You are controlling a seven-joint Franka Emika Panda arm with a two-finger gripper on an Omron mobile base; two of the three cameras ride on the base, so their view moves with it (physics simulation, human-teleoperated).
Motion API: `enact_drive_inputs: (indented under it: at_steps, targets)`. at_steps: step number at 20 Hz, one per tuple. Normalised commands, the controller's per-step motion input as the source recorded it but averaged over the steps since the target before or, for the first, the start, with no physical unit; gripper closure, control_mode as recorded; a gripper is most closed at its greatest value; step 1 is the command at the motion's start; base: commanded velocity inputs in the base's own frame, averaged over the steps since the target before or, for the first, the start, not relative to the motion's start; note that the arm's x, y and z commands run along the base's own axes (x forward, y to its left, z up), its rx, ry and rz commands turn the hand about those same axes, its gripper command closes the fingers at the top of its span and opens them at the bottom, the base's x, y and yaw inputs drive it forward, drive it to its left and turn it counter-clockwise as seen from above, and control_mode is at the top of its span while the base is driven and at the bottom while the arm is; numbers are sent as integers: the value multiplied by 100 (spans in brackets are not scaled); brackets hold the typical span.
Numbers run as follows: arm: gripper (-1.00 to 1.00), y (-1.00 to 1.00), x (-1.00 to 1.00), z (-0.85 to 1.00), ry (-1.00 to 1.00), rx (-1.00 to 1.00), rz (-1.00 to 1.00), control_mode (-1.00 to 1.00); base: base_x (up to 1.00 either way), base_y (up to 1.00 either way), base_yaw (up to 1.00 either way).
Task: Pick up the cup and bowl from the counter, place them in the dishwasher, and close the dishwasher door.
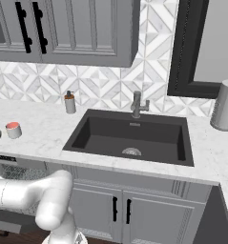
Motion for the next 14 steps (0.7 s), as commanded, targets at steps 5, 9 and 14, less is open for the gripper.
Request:
enact_drive_inputs:
  at_steps: [5, 9, 14]
  targets:
    - [100, -1, -81, 0, -15, 0, 0, -100, 0, 0, 0]
    - [100, -61, -100, -4, -4, 0, -3, -100, 0, 0, 0]
    - [100, -100, -100, -33, 1, 7, -3, -100, 0, 0, 0]
